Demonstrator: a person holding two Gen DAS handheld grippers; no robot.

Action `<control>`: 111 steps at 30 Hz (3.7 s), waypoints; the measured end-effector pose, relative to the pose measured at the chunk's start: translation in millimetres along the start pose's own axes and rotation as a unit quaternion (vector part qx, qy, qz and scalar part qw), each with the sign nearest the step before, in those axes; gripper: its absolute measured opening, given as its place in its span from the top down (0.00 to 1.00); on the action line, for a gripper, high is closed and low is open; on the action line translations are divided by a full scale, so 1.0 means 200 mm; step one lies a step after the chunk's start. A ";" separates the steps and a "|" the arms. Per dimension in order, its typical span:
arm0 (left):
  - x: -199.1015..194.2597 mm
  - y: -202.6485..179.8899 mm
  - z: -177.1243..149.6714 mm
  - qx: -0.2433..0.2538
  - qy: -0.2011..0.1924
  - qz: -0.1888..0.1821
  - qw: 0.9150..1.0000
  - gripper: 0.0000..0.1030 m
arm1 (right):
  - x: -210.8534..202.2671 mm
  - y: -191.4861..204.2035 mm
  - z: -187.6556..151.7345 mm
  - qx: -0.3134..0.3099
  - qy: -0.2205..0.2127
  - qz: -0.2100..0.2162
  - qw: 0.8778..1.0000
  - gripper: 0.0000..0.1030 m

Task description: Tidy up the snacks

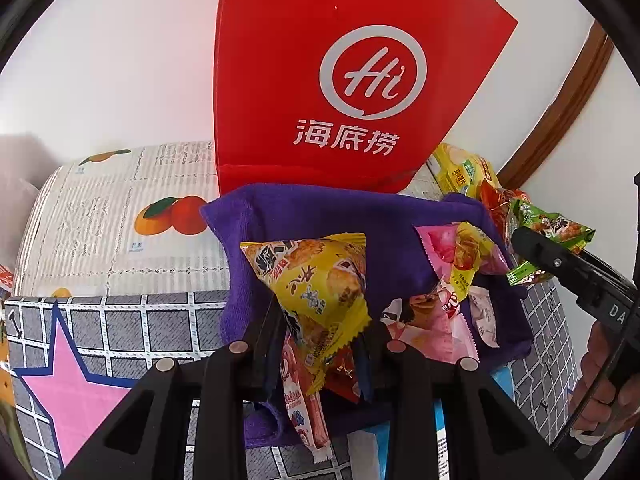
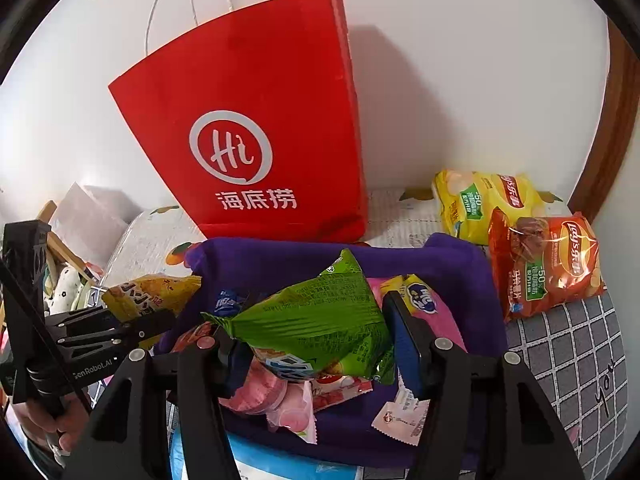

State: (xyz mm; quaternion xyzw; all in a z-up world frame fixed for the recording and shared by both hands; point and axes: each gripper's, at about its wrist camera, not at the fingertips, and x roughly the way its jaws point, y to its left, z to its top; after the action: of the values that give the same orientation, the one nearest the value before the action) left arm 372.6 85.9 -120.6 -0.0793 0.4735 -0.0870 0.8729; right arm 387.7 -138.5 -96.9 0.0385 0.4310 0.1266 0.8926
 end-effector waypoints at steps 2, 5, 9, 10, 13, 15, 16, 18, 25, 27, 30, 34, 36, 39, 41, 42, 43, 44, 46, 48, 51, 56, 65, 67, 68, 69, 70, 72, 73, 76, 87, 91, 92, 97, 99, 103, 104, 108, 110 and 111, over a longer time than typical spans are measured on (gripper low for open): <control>-0.01 -0.01 0.00 0.001 -0.002 0.000 1.000 0.73 | 0.01 0.00 0.00 0.001 0.004 0.000 1.000 0.42; -0.02 -0.01 0.00 0.006 -0.005 0.000 1.000 0.73 | 0.04 0.00 0.00 0.001 0.010 -0.001 1.000 0.42; -0.01 0.00 0.00 0.002 -0.003 0.000 1.000 0.73 | 0.06 0.00 -0.01 0.004 0.014 -0.003 1.000 0.42; -0.01 0.00 0.00 0.000 -0.003 0.000 1.000 0.73 | 0.06 -0.01 -0.01 0.004 0.014 -0.004 1.000 0.42; -0.01 0.02 0.00 -0.005 -0.001 0.002 1.000 0.73 | 0.06 -0.02 -0.01 0.006 0.013 -0.008 1.000 0.42; -0.01 0.02 0.00 -0.007 0.000 0.003 1.000 0.73 | 0.07 -0.02 -0.01 0.008 0.016 -0.009 1.000 0.42; -0.01 0.02 0.00 -0.006 0.000 0.003 1.000 0.73 | 0.08 -0.03 -0.01 0.009 0.018 -0.007 1.000 0.42; -0.01 0.01 0.00 -0.005 0.000 0.004 1.000 0.73 | 0.09 -0.03 0.00 0.010 0.023 -0.007 1.000 0.42; 0.01 -0.01 -0.01 0.000 0.005 0.004 1.000 0.72 | 0.17 -0.04 -0.02 0.014 0.060 -0.023 0.998 0.42; 0.02 -0.01 -0.01 0.001 0.006 0.004 1.000 0.72 | 0.21 -0.03 -0.03 0.012 0.077 -0.022 0.997 0.42; 0.02 -0.01 -0.01 0.002 0.006 0.004 1.000 0.72 | 0.24 -0.01 -0.05 0.010 0.088 -0.021 0.996 0.42; 0.02 -0.01 -0.01 0.001 0.006 0.005 1.000 0.72 | 0.26 0.00 -0.06 0.007 0.100 -0.024 0.995 0.42; 0.02 -0.01 -0.01 0.002 0.007 0.005 1.000 0.72 | 0.28 0.01 -0.07 0.006 0.104 -0.026 0.994 0.42; 0.03 -0.01 -0.01 0.002 0.008 0.005 1.000 0.72 | 0.30 0.00 -0.07 0.007 0.112 -0.027 0.993 0.42; 0.03 -0.01 -0.01 0.004 0.009 0.005 1.000 0.72 | 0.31 -0.01 -0.08 0.009 0.115 -0.029 0.993 0.42; 0.03 -0.01 -0.01 0.004 0.009 0.005 1.000 0.72 | 0.31 -0.01 -0.08 0.009 0.117 -0.029 0.993 0.42; 0.04 -0.01 -0.01 0.005 0.009 0.004 1.000 0.72 | 0.32 -0.01 -0.08 0.010 0.119 -0.029 0.992 0.42; 0.04 -0.02 -0.02 0.005 0.009 0.002 1.000 0.72 | 0.32 -0.01 -0.09 0.010 0.121 -0.029 0.992 0.42; 0.05 -0.02 -0.02 0.003 0.009 -0.005 1.000 0.72 | 0.33 -0.01 -0.09 0.008 0.123 -0.028 0.992 0.42; 0.07 -0.04 -0.02 0.006 0.015 -0.009 1.000 0.72 | 0.36 -0.01 -0.11 0.003 0.132 -0.029 0.991 0.41; 0.11 -0.05 -0.03 0.007 0.023 -0.012 1.000 0.72 | 0.37 0.00 -0.12 0.000 0.135 -0.031 0.990 0.40; 0.14 -0.06 -0.05 0.004 0.032 -0.017 0.999 0.72 | 0.35 0.03 -0.12 -0.021 0.125 -0.033 0.991 0.29; 0.16 -0.07 -0.05 -0.003 0.036 -0.015 0.999 0.72 | 0.30 0.04 -0.11 -0.034 0.109 -0.036 0.993 0.28; 0.18 -0.07 -0.05 -0.002 0.038 -0.016 0.999 0.72 | 0.27 0.03 -0.10 -0.029 0.101 -0.036 0.994 0.28; 0.19 -0.08 -0.05 -0.002 0.039 -0.015 0.999 0.72 | 0.26 0.03 -0.09 -0.026 0.095 -0.036 0.994 0.28; 0.19 -0.08 -0.05 -0.002 0.040 -0.015 0.999 0.72 | 0.25 0.02 -0.08 -0.024 0.091 -0.037 0.995 0.28; 0.19 -0.08 -0.05 -0.001 0.039 -0.015 0.999 0.72 | 0.23 0.02 -0.08 -0.022 0.084 -0.038 0.996 0.28; 0.20 -0.09 -0.04 0.000 0.037 -0.017 0.999 0.72 | 0.19 0.01 -0.06 -0.018 0.069 -0.038 0.997 0.28; 0.20 -0.09 -0.04 -0.001 0.038 -0.016 0.999 0.72 | 0.18 0.00 -0.06 -0.016 0.067 -0.039 0.997 0.28; 0.20 -0.09 -0.03 -0.005 0.038 -0.019 0.999 0.70 | 0.15 -0.01 -0.05 -0.012 0.056 -0.040 0.998 0.28; 0.09 -0.11 -0.01 0.002 0.009 -0.011 1.000 0.40 | 0.02 0.00 -0.02 0.004 0.023 -0.020 1.000 0.28; 0.02 -0.12 -0.01 0.009 0.000 0.013 1.000 0.40 | -0.07 0.02 -0.02 0.009 -0.002 -0.024 1.000 0.27; 0.01 -0.13 -0.01 0.011 -0.003 0.021 1.000 0.40 | -0.10 0.03 -0.02 0.008 -0.008 -0.026 1.000 0.24; -0.12 -0.18 0.01 0.025 -0.009 0.039 0.999 0.40 | -0.28 0.04 -0.07 0.016 -0.009 -0.034 0.999 0.24; -0.19 -0.20 0.00 0.027 -0.017 0.038 0.999 0.39 | -0.36 0.04 -0.10 0.014 -0.016 -0.043 0.999 0.24; -0.34 -0.26 -0.05 0.039 -0.029 0.048 0.998 0.35 | -0.51 0.03 -0.16 0.019 -0.020 -0.061 0.998 0.24; -0.38 -0.27 -0.08 0.042 -0.034 0.049 0.997 0.31 | -0.54 0.04 -0.18 0.020 -0.021 -0.062 0.998 0.24; -0.56 -0.31 -0.21 0.045 -0.056 0.058 0.996 0.25 | -0.64 0.07 -0.27 0.015 -0.016 -0.068 0.997 0.24; -0.62 -0.32 -0.27 0.043 -0.059 0.055 0.996 0.20 | -0.69 0.10 -0.33 0.012 -0.014 -0.070 0.997 0.24; -0.65 -0.33 -0.31 0.042 -0.060 0.054 0.996 0.20 | -0.71 0.11 -0.36 0.010 -0.014 -0.072 0.997 0.23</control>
State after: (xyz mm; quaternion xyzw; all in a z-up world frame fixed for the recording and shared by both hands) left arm 245.2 48.8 -33.2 -0.0223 0.4196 -0.0549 0.9058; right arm 241.6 -157.1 -29.8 0.0176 0.4214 0.0569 0.9049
